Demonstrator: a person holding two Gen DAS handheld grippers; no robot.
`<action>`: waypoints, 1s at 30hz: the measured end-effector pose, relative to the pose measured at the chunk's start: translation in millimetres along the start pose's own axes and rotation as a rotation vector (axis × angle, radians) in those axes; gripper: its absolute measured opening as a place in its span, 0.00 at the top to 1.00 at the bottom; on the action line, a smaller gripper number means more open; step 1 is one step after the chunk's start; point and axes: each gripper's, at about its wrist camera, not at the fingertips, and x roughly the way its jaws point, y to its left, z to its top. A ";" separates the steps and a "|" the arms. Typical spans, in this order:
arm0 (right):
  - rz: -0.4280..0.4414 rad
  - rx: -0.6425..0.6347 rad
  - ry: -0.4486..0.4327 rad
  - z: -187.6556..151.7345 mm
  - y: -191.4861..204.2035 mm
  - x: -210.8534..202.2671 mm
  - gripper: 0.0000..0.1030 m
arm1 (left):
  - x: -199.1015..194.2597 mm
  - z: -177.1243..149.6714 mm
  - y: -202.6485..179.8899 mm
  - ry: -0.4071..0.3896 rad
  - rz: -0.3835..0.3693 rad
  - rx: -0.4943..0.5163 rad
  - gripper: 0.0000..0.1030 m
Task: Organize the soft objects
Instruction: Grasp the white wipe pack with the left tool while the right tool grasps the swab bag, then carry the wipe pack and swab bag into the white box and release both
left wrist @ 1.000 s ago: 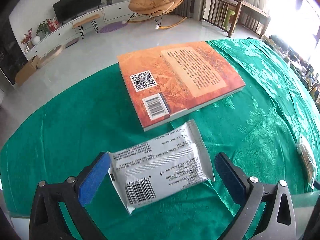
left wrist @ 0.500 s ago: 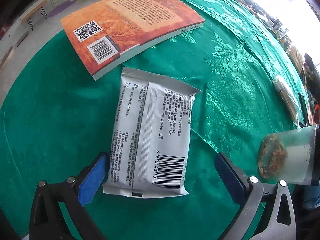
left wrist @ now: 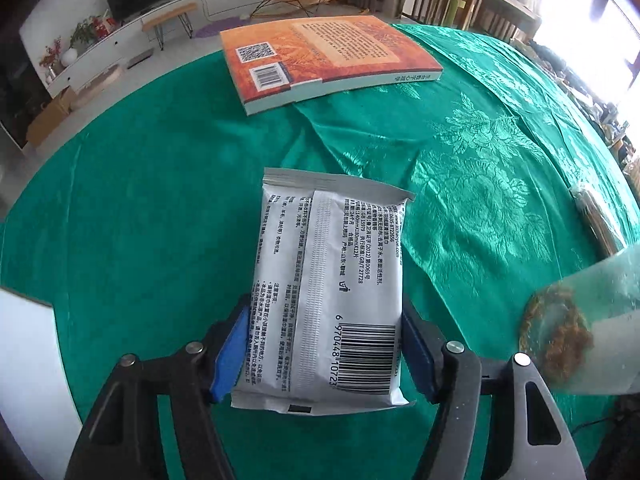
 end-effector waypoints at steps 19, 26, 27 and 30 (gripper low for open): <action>0.159 0.158 -0.012 7.7 -26.3 -31.0 0.14 | -36.8 -132.6 -32.0 -0.128 0.124 -0.181 0.00; 0.079 0.093 0.088 88.6 -22.0 1.2 0.14 | -34.8 -122.8 -34.1 -0.102 0.123 -0.185 0.05; 0.086 0.075 0.118 94.6 -18.0 15.0 0.17 | -36.9 -123.6 -34.3 -0.108 0.122 -0.183 0.09; 0.087 0.057 0.226 97.6 -12.1 51.1 0.38 | -43.9 -122.9 -33.5 -0.122 0.102 -0.174 0.34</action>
